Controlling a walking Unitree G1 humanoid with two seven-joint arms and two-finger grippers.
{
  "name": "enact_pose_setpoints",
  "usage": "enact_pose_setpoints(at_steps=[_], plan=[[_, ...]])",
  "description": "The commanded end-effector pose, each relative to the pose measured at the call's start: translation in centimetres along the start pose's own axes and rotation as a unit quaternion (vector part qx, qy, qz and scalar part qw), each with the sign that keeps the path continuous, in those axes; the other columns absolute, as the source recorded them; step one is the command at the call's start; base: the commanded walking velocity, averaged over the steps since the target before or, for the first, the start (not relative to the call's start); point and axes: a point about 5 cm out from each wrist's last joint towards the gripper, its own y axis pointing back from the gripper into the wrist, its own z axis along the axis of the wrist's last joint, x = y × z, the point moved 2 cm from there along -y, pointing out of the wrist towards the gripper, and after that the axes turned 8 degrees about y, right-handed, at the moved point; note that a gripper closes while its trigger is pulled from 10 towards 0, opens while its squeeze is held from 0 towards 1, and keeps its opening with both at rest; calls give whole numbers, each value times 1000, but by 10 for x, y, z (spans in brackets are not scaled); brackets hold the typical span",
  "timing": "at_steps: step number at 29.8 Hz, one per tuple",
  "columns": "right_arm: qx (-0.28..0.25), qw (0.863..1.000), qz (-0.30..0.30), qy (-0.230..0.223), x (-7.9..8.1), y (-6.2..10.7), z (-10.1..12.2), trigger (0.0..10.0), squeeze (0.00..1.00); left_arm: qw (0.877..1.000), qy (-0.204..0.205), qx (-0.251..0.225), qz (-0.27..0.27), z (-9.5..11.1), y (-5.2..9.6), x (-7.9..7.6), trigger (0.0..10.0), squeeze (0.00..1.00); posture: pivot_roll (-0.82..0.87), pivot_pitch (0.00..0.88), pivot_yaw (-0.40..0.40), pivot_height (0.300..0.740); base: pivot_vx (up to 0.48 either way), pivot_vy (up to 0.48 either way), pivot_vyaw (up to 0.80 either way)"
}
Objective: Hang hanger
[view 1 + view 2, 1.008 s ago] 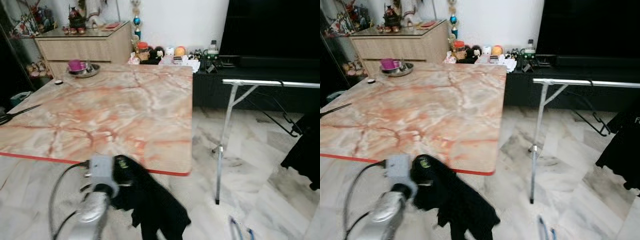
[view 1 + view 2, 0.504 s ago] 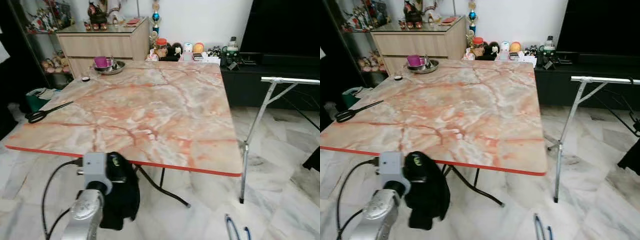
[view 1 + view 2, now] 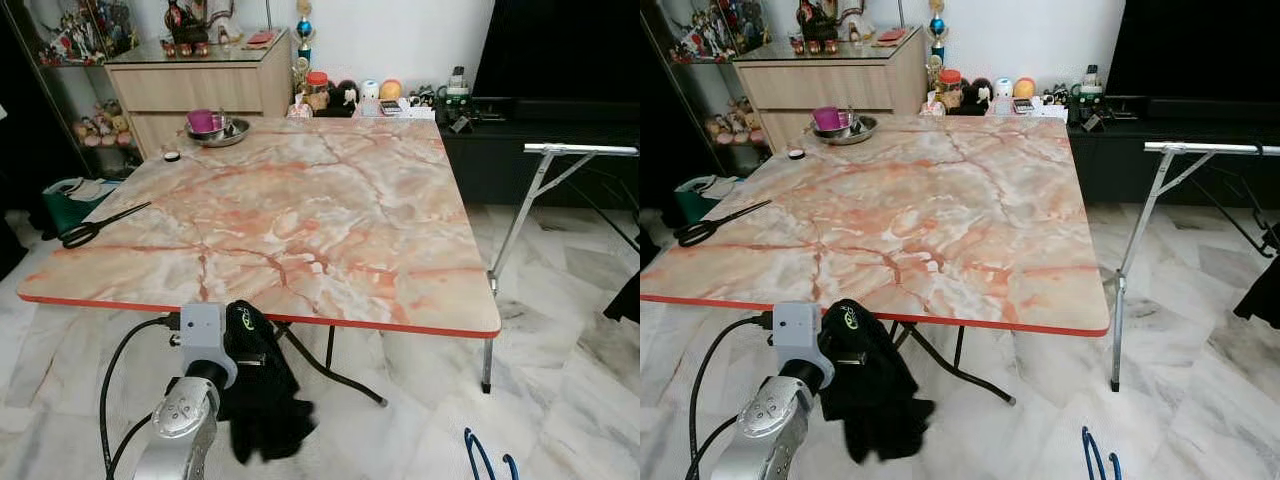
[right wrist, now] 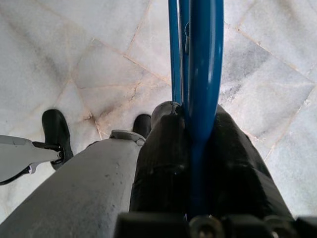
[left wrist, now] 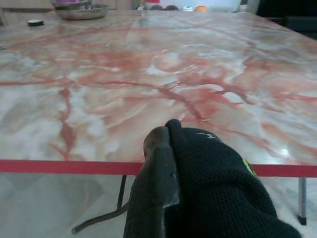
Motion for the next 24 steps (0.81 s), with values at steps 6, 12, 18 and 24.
enact_pose_setpoints(at_steps=[6,12,18,24], plan=[[8,1000,6,8,4,0,-4,10000,0,997,-22,-52,-59,27,-8,-19,10000,0,100,0,41,740,409,0,0],[7,1000,9,8,11,0,-4,10000,0,988,-43,-117,-90,72,-33,-35,10000,0,97,0,46,740,480,0,0],[4,1000,8,9,12,0,-2,10000,0,975,-61,-176,-124,127,-60,-50,10000,0,103,9,42,740,480,0,0],[3,1000,8,11,13,0,0,10000,0,964,-59,-220,-136,164,-76,-63,10000,0,103,18,40,740,480,0,0]])
